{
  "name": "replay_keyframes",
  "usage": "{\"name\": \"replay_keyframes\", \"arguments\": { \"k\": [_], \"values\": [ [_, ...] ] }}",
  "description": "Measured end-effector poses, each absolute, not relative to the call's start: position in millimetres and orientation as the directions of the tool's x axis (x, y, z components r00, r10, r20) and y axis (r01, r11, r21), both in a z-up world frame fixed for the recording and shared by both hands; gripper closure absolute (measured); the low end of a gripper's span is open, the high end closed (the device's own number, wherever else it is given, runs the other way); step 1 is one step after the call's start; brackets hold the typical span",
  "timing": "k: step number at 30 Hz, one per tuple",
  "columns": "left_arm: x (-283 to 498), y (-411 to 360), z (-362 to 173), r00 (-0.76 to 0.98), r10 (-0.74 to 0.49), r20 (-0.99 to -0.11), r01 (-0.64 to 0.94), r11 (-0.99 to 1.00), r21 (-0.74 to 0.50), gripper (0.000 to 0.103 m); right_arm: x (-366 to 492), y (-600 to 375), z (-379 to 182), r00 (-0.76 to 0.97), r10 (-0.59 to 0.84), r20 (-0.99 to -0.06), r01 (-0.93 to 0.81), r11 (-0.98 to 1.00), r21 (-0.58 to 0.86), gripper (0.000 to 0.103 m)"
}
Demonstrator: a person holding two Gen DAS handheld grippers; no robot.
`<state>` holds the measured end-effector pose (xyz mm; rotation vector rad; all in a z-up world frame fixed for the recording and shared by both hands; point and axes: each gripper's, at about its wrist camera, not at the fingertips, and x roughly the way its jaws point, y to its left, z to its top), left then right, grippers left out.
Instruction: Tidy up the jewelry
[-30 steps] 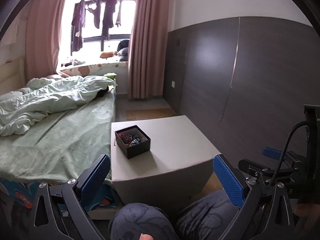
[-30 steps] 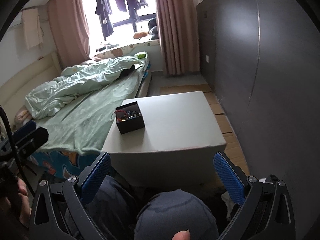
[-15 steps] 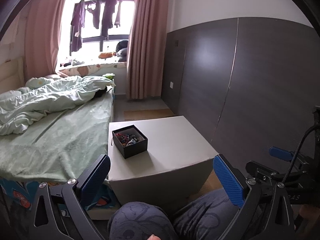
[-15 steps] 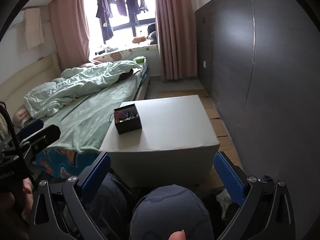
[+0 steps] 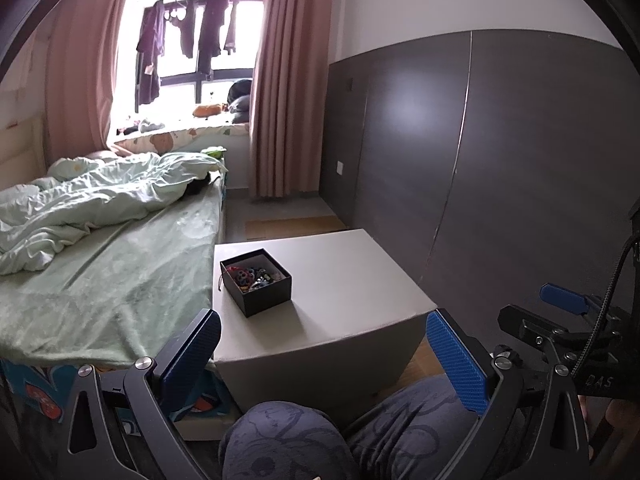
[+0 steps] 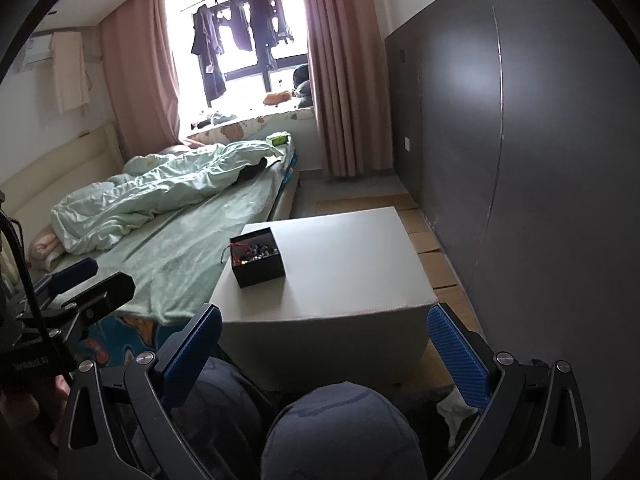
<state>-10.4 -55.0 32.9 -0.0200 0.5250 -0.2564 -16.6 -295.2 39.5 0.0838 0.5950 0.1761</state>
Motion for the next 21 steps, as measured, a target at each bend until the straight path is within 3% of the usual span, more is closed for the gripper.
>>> {"name": "replay_keyframes", "arguments": {
  "k": [21],
  "values": [
    [-4.4, -51.6, 35.2, 0.847, -0.232, -0.478, 0.212, 0.972, -0.098, 0.000, -15.8, -299.8, 40.1, 0.822, 0.180, -0.540, -0.124, 0.983, 0.138, 0.000]
  ]
}}
